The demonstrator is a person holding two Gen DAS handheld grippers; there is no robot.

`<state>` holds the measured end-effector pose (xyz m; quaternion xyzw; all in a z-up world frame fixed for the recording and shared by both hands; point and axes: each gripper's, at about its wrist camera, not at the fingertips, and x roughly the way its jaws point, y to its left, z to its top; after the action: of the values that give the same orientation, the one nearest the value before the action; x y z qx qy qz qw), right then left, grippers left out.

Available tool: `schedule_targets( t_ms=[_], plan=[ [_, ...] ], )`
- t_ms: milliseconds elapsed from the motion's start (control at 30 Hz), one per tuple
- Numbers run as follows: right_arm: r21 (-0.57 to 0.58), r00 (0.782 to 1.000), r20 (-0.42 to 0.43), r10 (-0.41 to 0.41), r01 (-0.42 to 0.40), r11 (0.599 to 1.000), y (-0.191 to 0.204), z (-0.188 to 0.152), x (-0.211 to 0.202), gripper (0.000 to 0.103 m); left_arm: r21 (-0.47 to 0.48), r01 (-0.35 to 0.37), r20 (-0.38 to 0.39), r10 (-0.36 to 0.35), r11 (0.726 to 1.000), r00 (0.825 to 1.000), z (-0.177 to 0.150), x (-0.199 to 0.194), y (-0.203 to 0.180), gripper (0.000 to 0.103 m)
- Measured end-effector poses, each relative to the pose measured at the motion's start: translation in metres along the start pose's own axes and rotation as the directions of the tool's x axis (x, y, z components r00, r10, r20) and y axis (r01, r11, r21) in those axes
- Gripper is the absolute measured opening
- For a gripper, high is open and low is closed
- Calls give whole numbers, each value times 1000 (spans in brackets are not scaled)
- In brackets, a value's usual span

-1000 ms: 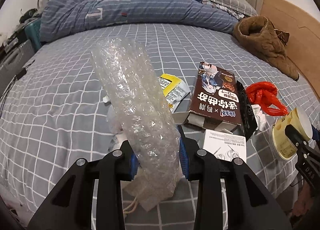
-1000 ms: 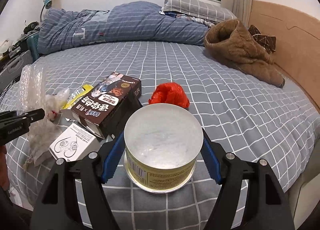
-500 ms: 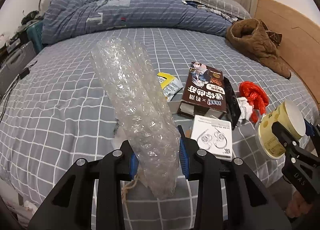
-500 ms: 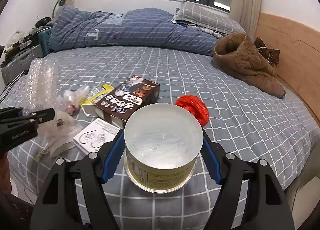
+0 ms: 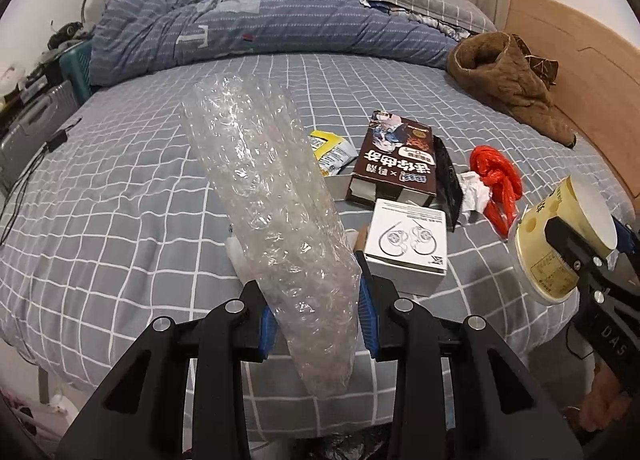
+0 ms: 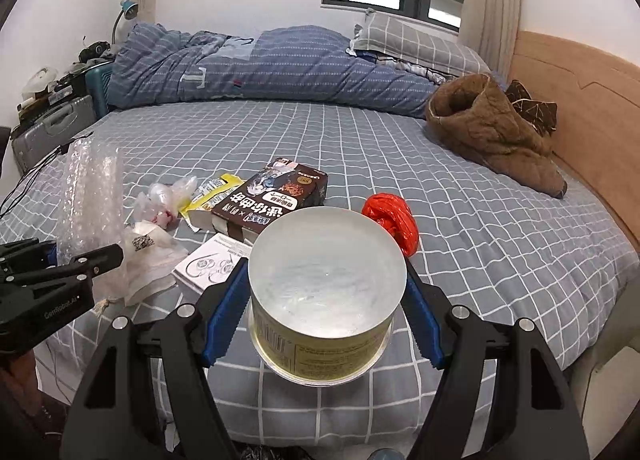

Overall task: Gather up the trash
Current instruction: 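Carry the bubble wrap and cream cup with both tools toward the black bin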

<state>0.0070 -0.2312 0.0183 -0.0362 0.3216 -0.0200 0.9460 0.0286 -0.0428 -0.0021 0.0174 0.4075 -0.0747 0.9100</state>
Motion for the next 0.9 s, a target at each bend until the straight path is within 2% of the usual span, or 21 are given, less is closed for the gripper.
schedule_targets(
  t_ms=[567, 900],
  plan=[
    [12, 1000, 14, 27, -27, 1000, 7, -5, -36, 69, -2, 1, 3, -1, 1000, 1000, -25, -34, -2, 32],
    [1, 999, -1, 43, -43, 999, 17, -19, -55, 69, -12, -3, 4, 3, 1000, 1000, -45, -53, 0, 32]
  ],
)
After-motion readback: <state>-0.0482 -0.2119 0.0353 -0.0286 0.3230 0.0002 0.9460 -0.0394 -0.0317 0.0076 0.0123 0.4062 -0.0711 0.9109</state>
